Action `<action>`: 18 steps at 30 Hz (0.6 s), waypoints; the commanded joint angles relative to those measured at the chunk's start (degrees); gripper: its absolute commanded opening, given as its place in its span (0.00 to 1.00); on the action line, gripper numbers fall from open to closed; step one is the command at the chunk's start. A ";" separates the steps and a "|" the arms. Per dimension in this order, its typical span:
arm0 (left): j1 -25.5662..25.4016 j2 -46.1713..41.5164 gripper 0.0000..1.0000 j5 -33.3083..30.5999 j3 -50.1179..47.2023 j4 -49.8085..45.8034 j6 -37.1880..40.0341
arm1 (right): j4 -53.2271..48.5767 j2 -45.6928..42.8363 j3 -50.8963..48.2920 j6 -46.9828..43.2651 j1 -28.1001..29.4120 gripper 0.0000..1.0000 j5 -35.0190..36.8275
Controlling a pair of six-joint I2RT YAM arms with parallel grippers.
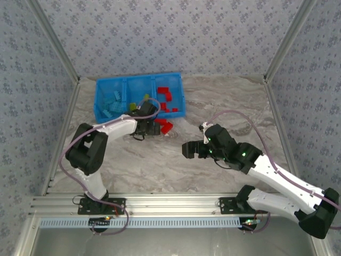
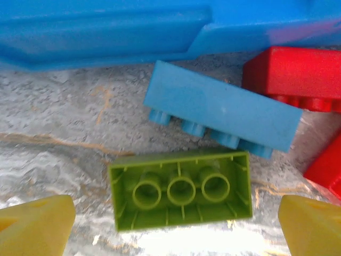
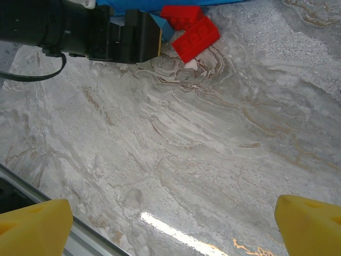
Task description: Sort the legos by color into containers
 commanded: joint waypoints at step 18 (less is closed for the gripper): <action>-0.24 -2.48 0.58 4.75 -2.53 0.92 0.88 | 0.15 -0.17 0.03 0.79 0.67 1.00 0.49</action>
